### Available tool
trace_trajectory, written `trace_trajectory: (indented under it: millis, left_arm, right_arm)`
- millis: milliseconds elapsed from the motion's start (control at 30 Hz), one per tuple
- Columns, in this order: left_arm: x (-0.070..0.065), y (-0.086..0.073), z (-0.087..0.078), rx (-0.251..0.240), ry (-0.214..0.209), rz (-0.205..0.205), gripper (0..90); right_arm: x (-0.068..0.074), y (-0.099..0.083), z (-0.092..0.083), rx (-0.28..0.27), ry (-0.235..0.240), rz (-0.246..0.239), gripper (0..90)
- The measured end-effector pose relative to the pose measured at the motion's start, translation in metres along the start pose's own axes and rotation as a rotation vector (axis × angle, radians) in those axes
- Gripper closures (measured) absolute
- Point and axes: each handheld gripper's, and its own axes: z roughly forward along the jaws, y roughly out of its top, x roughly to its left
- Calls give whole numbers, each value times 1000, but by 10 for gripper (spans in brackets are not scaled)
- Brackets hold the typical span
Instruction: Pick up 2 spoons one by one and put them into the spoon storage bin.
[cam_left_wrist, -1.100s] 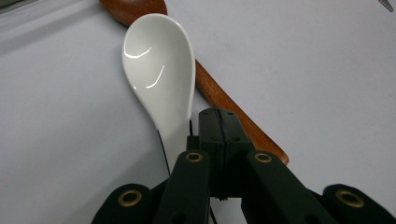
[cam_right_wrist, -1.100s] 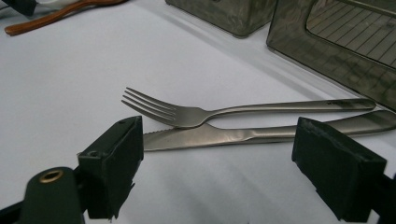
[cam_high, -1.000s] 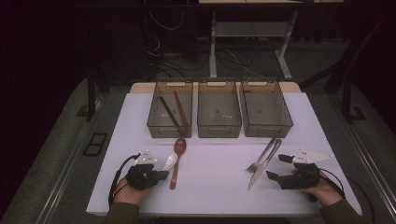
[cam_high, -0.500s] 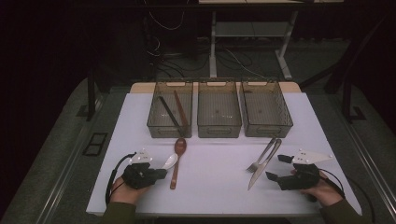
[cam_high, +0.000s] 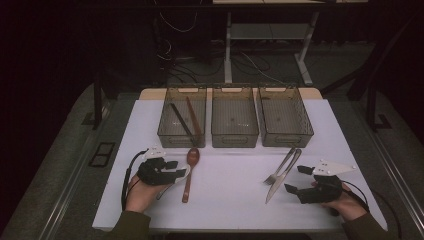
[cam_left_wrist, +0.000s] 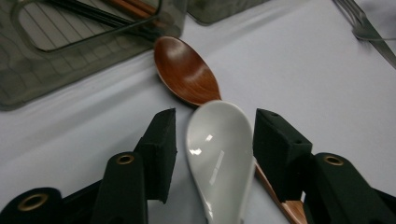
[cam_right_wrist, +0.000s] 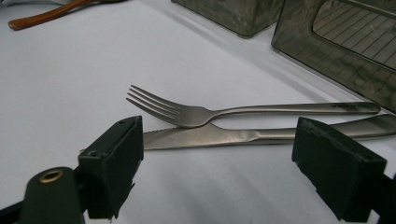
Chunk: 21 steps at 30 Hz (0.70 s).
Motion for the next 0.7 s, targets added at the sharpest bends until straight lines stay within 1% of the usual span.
trace_trajectory:
  millis: [133, 233, 333, 400, 467, 567, 700]
  left_arm:
    - [3, -2, 4, 13, 6, -13, 435]
    - [1, -3, 6, 23, 6, -2, 408]
    - [-1, -4, 9, 57, 20, 23, 391]
    - [-3, -4, 12, 73, 23, 32, 385]
    - [-4, -4, 13, 92, 23, 48, 385]
    - [-6, -4, 14, 98, 20, 66, 393]
    - [-9, -5, 15, 109, 8, 85, 447]
  right_arm:
    - [0, 0, -1, -2, 1, 0, 165]
    - [0, 0, -1, 0, 1, -3, 165]
    - [1, 0, -1, 0, 1, -3, 165]
    - [1, 0, -1, -2, 3, -8, 165]
    - [1, 0, -1, -2, 3, -10, 165]
    - [1, 0, -1, 0, 3, -14, 165]
    - [1, 0, -1, 2, 1, -16, 165]
